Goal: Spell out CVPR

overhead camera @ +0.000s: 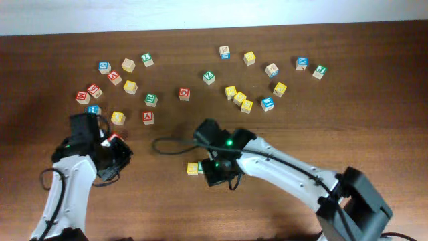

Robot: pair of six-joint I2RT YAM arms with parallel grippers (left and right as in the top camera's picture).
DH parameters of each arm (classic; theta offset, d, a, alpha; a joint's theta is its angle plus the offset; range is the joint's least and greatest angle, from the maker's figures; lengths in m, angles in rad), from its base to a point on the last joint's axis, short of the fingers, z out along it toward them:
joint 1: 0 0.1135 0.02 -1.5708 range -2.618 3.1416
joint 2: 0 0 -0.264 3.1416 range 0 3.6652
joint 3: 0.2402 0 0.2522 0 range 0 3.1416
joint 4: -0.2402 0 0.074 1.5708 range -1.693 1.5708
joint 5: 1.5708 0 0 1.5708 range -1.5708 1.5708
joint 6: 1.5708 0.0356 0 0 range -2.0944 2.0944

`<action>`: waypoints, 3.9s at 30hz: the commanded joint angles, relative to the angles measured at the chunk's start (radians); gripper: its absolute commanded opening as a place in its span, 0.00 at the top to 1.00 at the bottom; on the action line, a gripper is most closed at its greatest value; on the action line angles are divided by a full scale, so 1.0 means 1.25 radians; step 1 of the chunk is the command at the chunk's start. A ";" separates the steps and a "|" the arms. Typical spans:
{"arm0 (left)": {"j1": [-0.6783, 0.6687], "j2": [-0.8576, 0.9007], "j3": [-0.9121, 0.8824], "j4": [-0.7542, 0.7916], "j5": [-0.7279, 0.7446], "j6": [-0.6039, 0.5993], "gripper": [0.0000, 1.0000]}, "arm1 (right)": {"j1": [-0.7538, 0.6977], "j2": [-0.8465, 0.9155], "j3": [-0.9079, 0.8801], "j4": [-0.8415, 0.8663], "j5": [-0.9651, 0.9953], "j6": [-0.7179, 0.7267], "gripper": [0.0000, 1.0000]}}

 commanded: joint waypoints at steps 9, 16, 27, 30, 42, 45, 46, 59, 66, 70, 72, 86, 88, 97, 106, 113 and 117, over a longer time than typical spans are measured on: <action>0.065 -0.009 0.006 -0.016 -0.024 0.031 1.00 | 0.060 0.108 0.005 0.044 0.088 0.003 0.96; 0.065 -0.009 0.006 -0.016 -0.024 0.031 1.00 | 0.059 0.102 0.061 -0.016 0.049 0.002 0.96; 0.065 -0.009 0.006 -0.016 -0.023 0.031 1.00 | 0.059 0.107 0.098 -0.011 0.139 0.000 0.96; 0.065 -0.009 0.006 -0.016 -0.023 0.031 1.00 | 0.059 0.117 0.098 -0.004 0.128 0.000 0.96; 0.065 -0.009 0.006 -0.017 -0.023 0.031 1.00 | 0.060 0.143 0.098 -0.028 0.084 0.006 0.96; 0.065 -0.009 0.006 -0.017 -0.023 0.031 1.00 | 0.060 0.144 0.096 -0.027 0.081 0.006 0.96; 0.065 -0.009 0.006 -0.017 -0.023 0.031 1.00 | 0.060 0.144 0.093 -0.024 0.081 0.006 0.96; 0.065 -0.009 0.006 -0.017 -0.023 0.031 1.00 | 0.060 0.144 0.044 0.008 0.032 0.021 0.96; 0.065 -0.009 0.006 -0.017 -0.023 0.031 1.00 | 0.060 0.144 0.009 0.009 0.027 0.024 0.96; 0.065 -0.009 0.006 -0.017 -0.023 0.031 1.00 | 0.060 0.144 -0.005 0.008 0.023 0.023 0.96; 0.065 -0.009 0.006 -0.019 -0.023 0.031 1.00 | 0.060 0.144 -0.024 0.008 0.024 0.021 0.96; 0.065 -0.009 0.006 -0.019 -0.023 0.038 1.00 | 0.055 0.129 0.182 -0.176 0.023 0.018 0.96; 0.051 -0.009 0.006 -0.020 -0.017 0.073 1.00 | 0.033 0.129 0.215 -0.194 0.023 0.013 0.96; 0.008 -0.009 0.006 -0.025 -0.015 0.081 1.00 | 0.050 0.132 0.163 -0.193 -0.065 0.036 0.96; 0.008 -0.009 0.006 -0.026 -0.015 0.081 0.99 | 0.074 0.132 0.020 -0.033 -0.030 0.039 0.96; 0.008 -0.009 0.006 -0.031 -0.015 0.081 0.99 | 0.073 0.132 0.017 0.019 0.019 0.039 0.95; 0.008 -0.009 0.006 -0.031 -0.015 0.081 0.99 | 0.073 0.132 0.017 0.024 0.040 0.040 0.96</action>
